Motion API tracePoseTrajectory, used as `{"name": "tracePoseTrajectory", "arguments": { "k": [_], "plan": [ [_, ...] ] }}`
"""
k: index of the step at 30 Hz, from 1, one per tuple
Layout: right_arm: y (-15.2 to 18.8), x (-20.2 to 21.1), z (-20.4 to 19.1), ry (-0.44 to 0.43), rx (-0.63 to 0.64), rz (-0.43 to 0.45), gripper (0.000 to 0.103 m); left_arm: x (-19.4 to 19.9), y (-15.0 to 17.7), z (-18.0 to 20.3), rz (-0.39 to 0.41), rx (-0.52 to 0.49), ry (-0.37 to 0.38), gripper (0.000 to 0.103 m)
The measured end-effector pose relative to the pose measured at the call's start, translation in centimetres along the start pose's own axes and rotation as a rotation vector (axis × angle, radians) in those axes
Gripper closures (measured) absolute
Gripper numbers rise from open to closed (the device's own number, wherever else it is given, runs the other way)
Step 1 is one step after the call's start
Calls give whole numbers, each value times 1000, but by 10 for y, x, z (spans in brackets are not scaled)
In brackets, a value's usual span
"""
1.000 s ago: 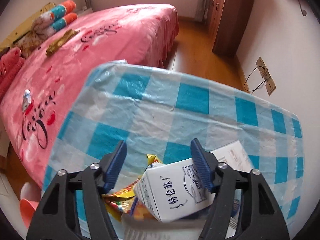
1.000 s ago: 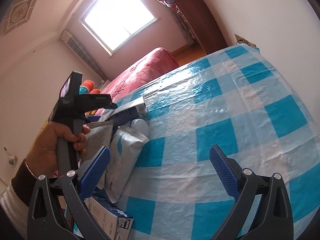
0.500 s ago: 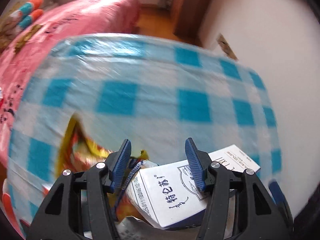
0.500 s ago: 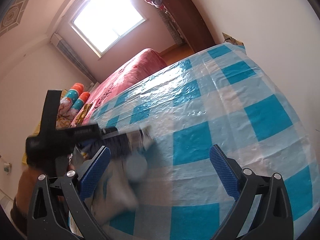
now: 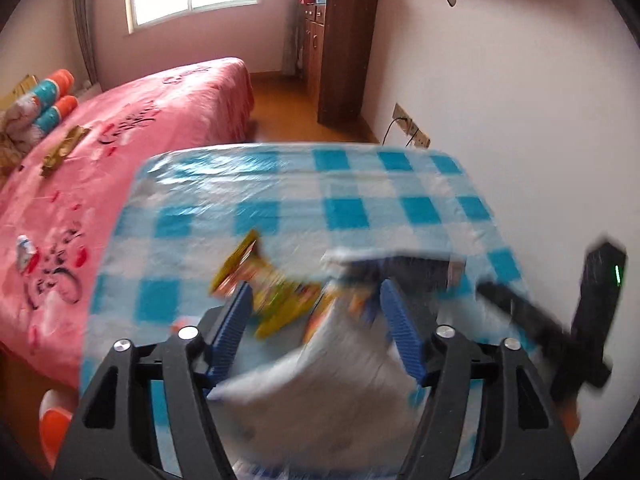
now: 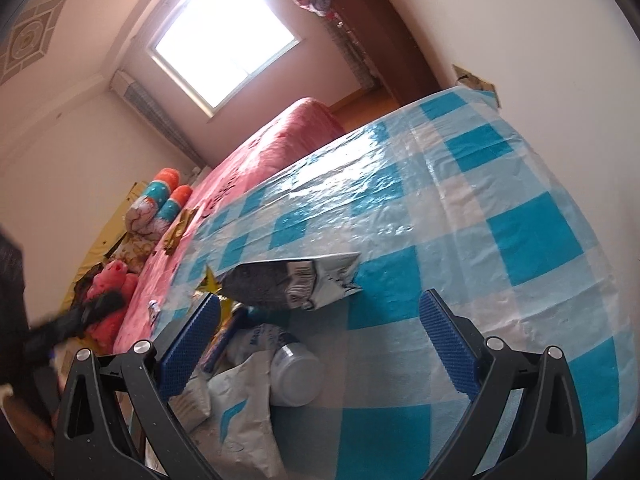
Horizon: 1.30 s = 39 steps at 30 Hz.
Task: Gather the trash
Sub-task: 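Move both tools back over the table toward the remaining trash, then grasp the white milk carton with the left gripper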
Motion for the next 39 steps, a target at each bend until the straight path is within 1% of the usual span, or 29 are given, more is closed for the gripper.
{"name": "tracePoseTrajectory", "arguments": {
  "k": [2,4,5,8,9,12,15,19,22,26,27,29,30,31,32,33,34,35,37,39],
  "plan": [
    [2,0,-5,-8,18,-8,5,8,27,-16,-19,27,-28,34],
    [5,-1,-14,-23,49,-18,5,12,59,-36,-60,99,-29,34],
    [7,-1,-20,-35,68,-23,5,15,78,-45,-79,151,-12,34],
    [11,-1,-36,-66,126,-34,5,18,118,-59,-113,275,66,34],
    [14,-1,-41,-72,143,-38,5,17,132,-57,-125,314,106,34],
    [19,-6,-57,-97,197,-57,5,12,160,-51,-155,403,195,34],
    [24,-12,-69,-110,238,-74,5,2,171,-39,-167,467,259,34],
    [30,-18,-81,-101,294,-85,5,-13,171,-27,-172,512,272,34],
    [35,-19,-88,-120,320,-91,5,-19,167,-26,-149,547,247,31],
    [38,-23,-96,-145,353,-105,5,-24,157,-21,-159,567,236,30],
    [40,-25,-98,-153,363,-111,5,-26,154,-19,-168,565,217,29],
    [40,-28,-102,-155,375,-114,6,-27,151,-18,-172,541,181,27],
    [39,-28,-102,-157,376,-114,6,-29,148,-14,-176,509,139,26],
    [38,-28,-101,-161,374,-114,7,-30,147,-12,-179,490,114,25],
    [37,-28,-101,-170,368,-116,9,-32,146,-7,-185,455,72,25],
    [37,-28,-99,-182,361,-119,12,-33,145,-6,-188,436,48,25],
    [36,-29,-98,-192,354,-124,17,-35,145,-4,-195,411,18,24],
    [35,-31,-97,-203,346,-131,19,-36,144,-2,-199,384,-15,24],
    [35,-34,-97,-207,342,-137,19,-38,142,-2,-202,366,-39,24],
    [34,-38,-96,-200,344,-140,19,-45,142,-5,-225,373,-34,23]
  ]
}}
Point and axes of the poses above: each gripper's, at about its wrist camera, not at the fingertips, and x roughly against the way its jaws point, z to its right, y to its underside, the point moved 8 cm from there along -x, roughly the way its jaws point, and after that the axes turned 15 degrees about -z, right-handed, at the moved point
